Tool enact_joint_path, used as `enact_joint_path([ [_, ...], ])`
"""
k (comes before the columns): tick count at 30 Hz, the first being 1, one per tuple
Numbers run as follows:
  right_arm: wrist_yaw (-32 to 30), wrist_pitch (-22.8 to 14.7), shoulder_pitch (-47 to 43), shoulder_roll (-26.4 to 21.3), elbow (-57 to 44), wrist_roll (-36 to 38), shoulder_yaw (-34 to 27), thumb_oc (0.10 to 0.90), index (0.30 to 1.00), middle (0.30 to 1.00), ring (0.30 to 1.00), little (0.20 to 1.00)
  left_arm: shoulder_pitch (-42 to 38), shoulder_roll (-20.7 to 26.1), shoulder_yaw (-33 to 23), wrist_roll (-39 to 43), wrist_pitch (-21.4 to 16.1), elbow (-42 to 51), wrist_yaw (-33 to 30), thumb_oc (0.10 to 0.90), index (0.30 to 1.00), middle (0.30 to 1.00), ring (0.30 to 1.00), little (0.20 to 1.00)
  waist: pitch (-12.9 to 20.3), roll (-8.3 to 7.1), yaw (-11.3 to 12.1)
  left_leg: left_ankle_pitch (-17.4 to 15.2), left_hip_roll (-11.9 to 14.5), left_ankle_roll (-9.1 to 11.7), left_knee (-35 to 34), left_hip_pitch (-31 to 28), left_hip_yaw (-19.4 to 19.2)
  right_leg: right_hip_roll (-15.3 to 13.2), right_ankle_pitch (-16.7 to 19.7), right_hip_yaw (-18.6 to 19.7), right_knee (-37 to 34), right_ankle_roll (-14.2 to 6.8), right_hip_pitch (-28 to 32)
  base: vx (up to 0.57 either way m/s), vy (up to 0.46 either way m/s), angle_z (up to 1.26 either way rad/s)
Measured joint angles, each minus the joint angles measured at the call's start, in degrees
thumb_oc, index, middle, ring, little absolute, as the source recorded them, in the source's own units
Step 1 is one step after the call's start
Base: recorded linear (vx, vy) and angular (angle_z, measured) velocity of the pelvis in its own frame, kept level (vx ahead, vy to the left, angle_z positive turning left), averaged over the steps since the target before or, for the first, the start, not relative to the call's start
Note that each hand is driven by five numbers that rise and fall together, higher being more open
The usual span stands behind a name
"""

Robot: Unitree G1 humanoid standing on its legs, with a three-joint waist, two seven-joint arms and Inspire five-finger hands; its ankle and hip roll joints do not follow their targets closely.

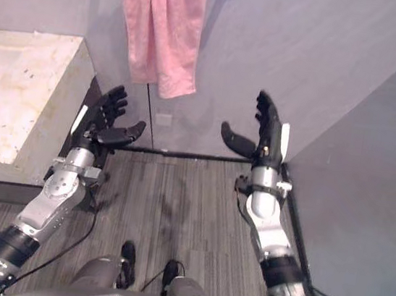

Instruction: Organize the bathroom.

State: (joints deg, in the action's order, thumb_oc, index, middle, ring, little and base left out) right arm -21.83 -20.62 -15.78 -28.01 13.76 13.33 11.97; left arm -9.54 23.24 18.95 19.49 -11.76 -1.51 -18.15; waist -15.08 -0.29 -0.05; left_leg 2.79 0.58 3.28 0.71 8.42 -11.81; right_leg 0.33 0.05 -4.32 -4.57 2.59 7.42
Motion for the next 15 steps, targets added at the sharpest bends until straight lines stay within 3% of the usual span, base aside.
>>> enact_joint_path([
  [2,-0.1,0.1,-1.3,-0.3,-0.6,0.0,1.5,0.800,0.900,0.900,0.900,0.900,-0.1,0.1,0.5,-0.6,-0.5,-0.3,-0.9,0.800,0.900,0.900,0.900,0.900,-0.6,1.26,1.0,1.6,-0.1,-1.0,-3.6,-1.1,2.4,0.8,-1.1,1.7,0.0,-0.1,2.0,0.29,0.024,-0.56],
  [4,0.0,0.0,-1.5,-0.3,-2.4,0.0,2.3,0.800,0.900,0.900,0.900,0.900,-0.2,0.1,0.5,-0.6,-0.7,0.1,-1.3,0.800,0.900,0.900,0.900,0.900,-0.1,2.44,1.7,1.4,0.7,-1.2,-3.8,-2.4,2.3,1.8,-2.7,3.2,0.1,-0.9,3.6,0.25,-0.002,-0.62],
  [5,-0.3,0.0,-1.5,-0.3,-3.3,0.1,3.2,0.800,0.900,0.900,0.900,0.900,-0.7,0.2,0.5,0.0,-0.6,-0.1,-1.4,0.800,0.900,0.900,0.900,0.900,0.1,1.98,1.7,2.7,0.6,-2.9,-4.1,-3.9,1.8,1.1,-6.0,2.7,6.7,-3.6,1.7,0.17,-0.008,-0.35],
  [6,-0.2,0.0,-1.5,-0.3,-4.1,0.0,3.3,0.800,0.900,0.900,0.900,0.900,-1.1,0.3,0.5,0.4,-0.6,-0.1,-1.4,0.800,0.900,0.900,0.900,0.900,0.2,1.31,1.7,2.7,0.1,-3.0,-4.5,-4.7,1.0,0.2,-8.4,1.6,11.9,-5.4,-0.2,0.21,-0.025,-0.32],
  [7,-0.2,0.0,-1.7,-0.3,-5.0,0.0,3.2,0.800,0.900,0.900,0.900,0.900,-1.3,0.2,0.5,0.4,-0.6,0.0,-1.5,0.800,0.900,0.900,0.900,0.900,0.2,1.39,1.6,3.7,0.0,-4.5,-5.2,-5.6,0.4,-0.4,-10.1,-0.8,17.2,-7.0,-2.3,0.21,-0.089,-0.35],
  [8,-0.1,0.0,-2.3,0.2,-6.0,0.0,3.2,0.800,0.900,0.900,0.900,0.900,-1.6,0.5,0.5,0.4,-0.6,0.1,-1.4,0.800,0.900,0.900,0.900,0.900,0.2,1.47,1.7,5.0,0.0,-6.5,-5.6,-7.4,0.4,-1.8,-11.2,-3.2,30.0,-8.7,-7.5,0.16,-0.104,-0.33],
  [9,0.0,0.0,-2.5,0.4,-6.3,0.1,3.2,0.800,0.900,0.900,0.900,0.900,-1.7,0.7,0.6,0.4,-0.6,0.2,-1.4,0.800,0.900,0.900,0.900,0.900,0.2,1.40,1.8,5.1,-0.1,-7.0,-5.6,-8.2,0.4,-3.1,-12.2,-4.9,34.3,-9.1,-9.7,0.20,-0.178,-0.31],
  [10,-0.1,0.0,-2.9,0.8,-7.7,0.4,3.1,0.800,0.900,0.900,0.900,0.900,-1.9,1.2,1.0,0.3,-0.6,0.5,-1.4,0.800,0.900,0.900,0.900,0.900,0.6,1.06,1.7,4.4,-0.5,-7.1,-5.5,-9.6,-0.2,-7.0,-12.9,-9.4,36.2,-8.5,-11.1,0.14,-0.148,-0.12],
  [13,-0.2,0.0,-5.7,1.4,-8.6,0.4,3.2,0.800,0.900,0.900,0.900,0.900,-3.2,2.5,0.9,0.3,-0.6,1.0,-1.4,0.800,0.900,0.900,0.900,0.900,0.9,0.45,1.7,3.6,-1.0,-7.0,-5.4,-11.1,-0.1,-9.4,-12.5,-10.0,29.2,-8.9,-11.9,0.18,-0.217,0.09],
  [15,-1.2,0.3,-7.8,1.4,-10.0,0.4,3.6,0.800,0.900,0.900,0.900,0.900,-4.3,2.8,0.6,0.4,-0.6,1.0,-2.3,0.800,0.900,0.900,0.900,0.900,1.1,0.21,1.6,3.2,-1.0,-6.8,-5.4,-11.1,1.8,-8.5,-9.5,-8.2,16.4,-9.6,-11.4,0.20,-0.183,0.39],
])
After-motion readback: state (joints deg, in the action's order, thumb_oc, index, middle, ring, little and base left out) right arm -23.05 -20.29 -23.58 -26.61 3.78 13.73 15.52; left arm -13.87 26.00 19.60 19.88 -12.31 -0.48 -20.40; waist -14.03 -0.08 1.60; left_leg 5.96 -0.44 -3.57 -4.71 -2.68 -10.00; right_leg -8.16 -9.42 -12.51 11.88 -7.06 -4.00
